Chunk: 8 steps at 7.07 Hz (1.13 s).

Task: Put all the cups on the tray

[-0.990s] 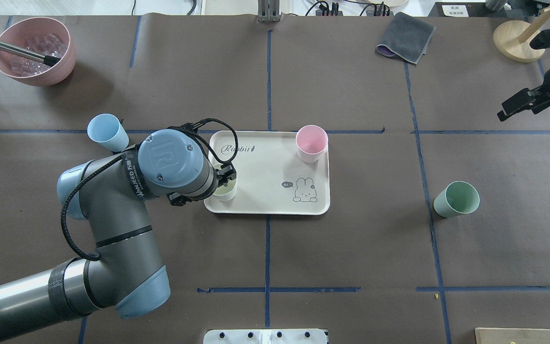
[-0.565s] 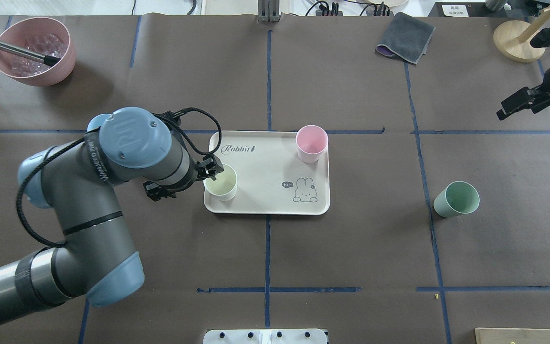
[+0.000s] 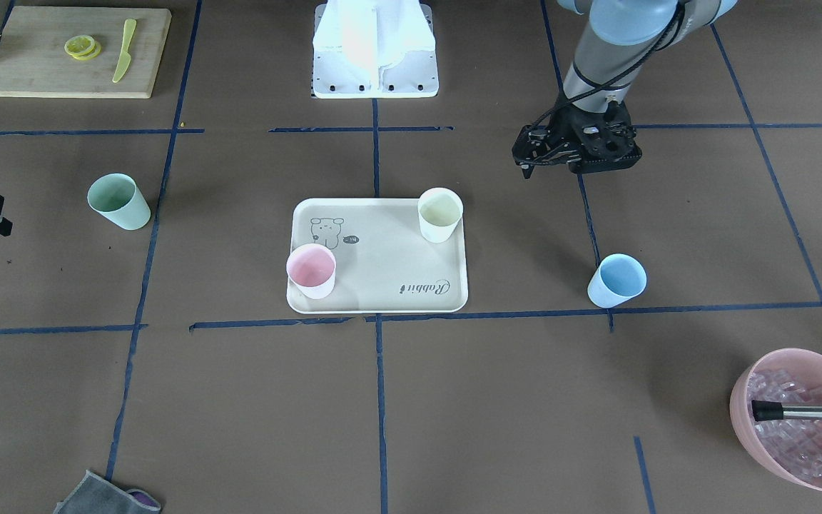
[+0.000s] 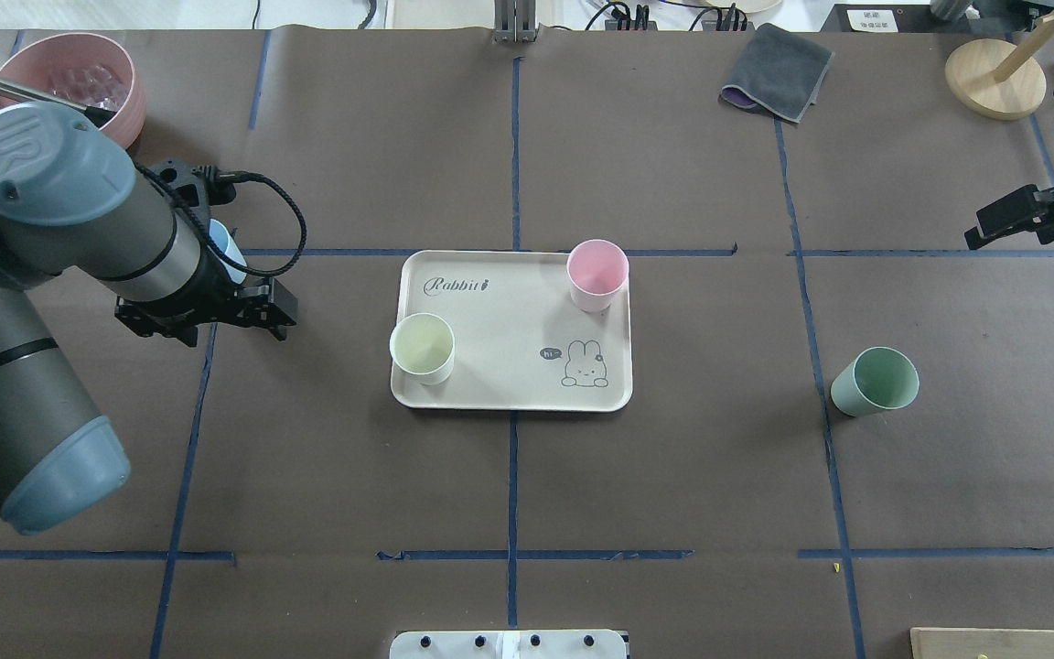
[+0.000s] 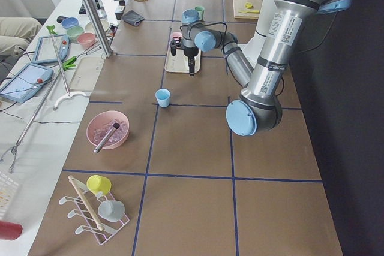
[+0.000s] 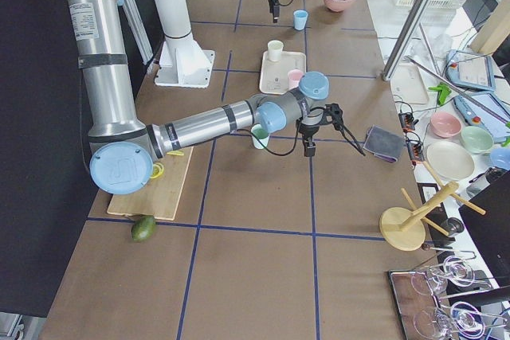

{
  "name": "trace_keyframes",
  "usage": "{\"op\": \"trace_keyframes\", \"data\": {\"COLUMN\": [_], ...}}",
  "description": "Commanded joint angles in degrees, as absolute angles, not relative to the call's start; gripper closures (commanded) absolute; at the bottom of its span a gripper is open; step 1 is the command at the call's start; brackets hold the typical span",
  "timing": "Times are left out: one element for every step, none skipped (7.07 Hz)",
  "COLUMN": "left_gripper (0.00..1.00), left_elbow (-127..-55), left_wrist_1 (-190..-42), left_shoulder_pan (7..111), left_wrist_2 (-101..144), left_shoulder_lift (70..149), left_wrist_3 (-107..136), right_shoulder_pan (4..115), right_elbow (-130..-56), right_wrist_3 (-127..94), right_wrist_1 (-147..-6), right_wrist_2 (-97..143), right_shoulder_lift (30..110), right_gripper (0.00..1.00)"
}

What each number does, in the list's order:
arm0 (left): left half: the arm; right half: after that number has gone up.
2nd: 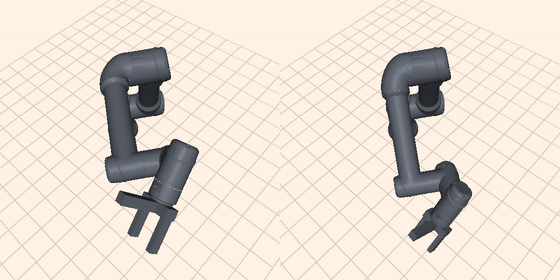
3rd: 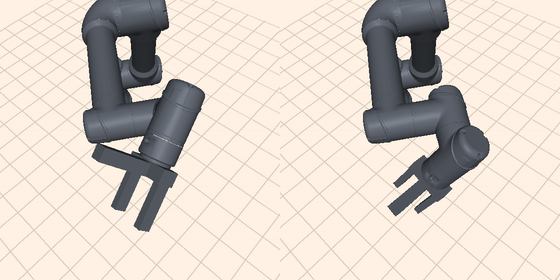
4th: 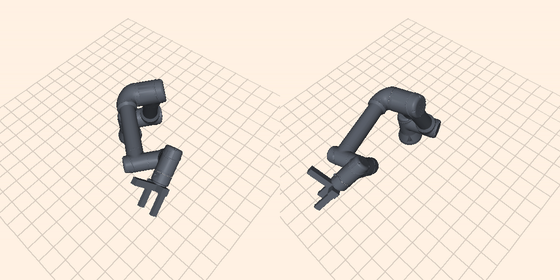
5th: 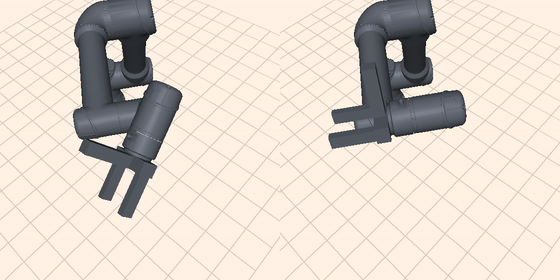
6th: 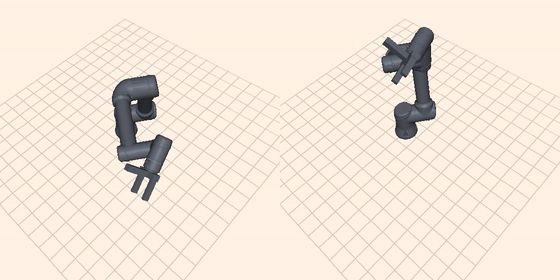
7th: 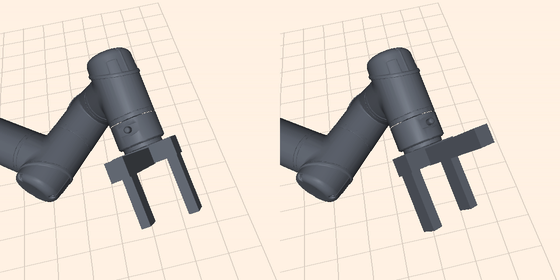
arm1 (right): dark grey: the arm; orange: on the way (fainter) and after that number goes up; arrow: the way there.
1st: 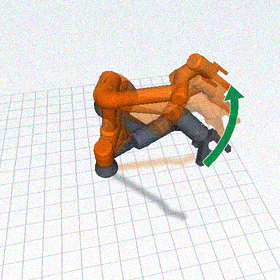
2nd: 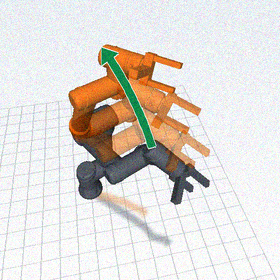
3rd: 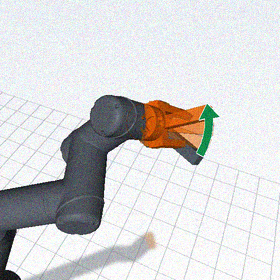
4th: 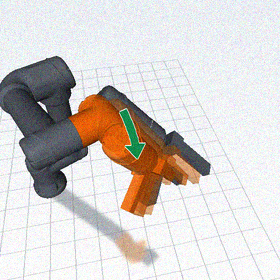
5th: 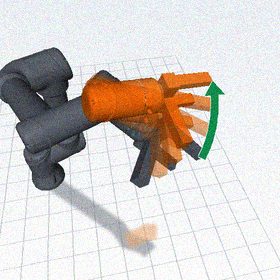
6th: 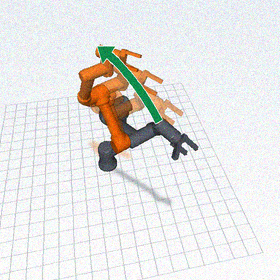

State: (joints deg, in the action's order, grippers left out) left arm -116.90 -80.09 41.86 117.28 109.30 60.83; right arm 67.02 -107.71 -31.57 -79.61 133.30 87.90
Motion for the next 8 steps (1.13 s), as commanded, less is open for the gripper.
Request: {"op": "trace_keyframes", "data": {"left_gripper": [0.0,0.0,0.0,0.0,0.0,0.0,0.0,0.0], "left_elbow": [-118.3,-118.2,-118.3,-118.3,-118.3,-118.3,-118.3,-118.3], "left_wrist_1": [-79.8,-79.8,-79.8,-79.8,-79.8,-79.8,-79.8,-79.8], "left_shoulder_pan": [42.8,42.9,42.9,42.9,42.9,42.9,42.9,42.9], "left_wrist_2": [117.5,117.4,117.4,117.4,117.4,117.4,117.4,117.4], "left_shoulder_lift": [105.9,105.9,106.0,106.0,106.0,106.0,106.0,106.0], "left_wrist_3": [57.3,57.6,58.6,58.7,58.8,58.9,58.9,58.9], "right_shoulder_pan": [56.9,50.9,47.2,45.7,45.0,44.5,44.4,44.4], "right_elbow": [-116.9,-117.2,-117.0,-116.9,-116.1,-115.1,-114.5,-114.3], "right_wrist_3": [-46.5,-54.2,-58.4,-61.1,-61.6,-61.6,-61.4,-61.3], "right_wrist_1": [-78.9,-72.2,-68.3,-67.8,-67.8,-67.8,-67.8,-67.8], "right_wrist_2": [125.4,119.9,118.0,117.5,117.5,117.4,117.5,117.5], "right_shoulder_lift": [94.2,96.3,98.2,98.4,98.3,97.9,97.8,97.7], "right_gripper": [0.01,0.01,0.01,0.03,0.07,0.08,0.08,0.09]}}
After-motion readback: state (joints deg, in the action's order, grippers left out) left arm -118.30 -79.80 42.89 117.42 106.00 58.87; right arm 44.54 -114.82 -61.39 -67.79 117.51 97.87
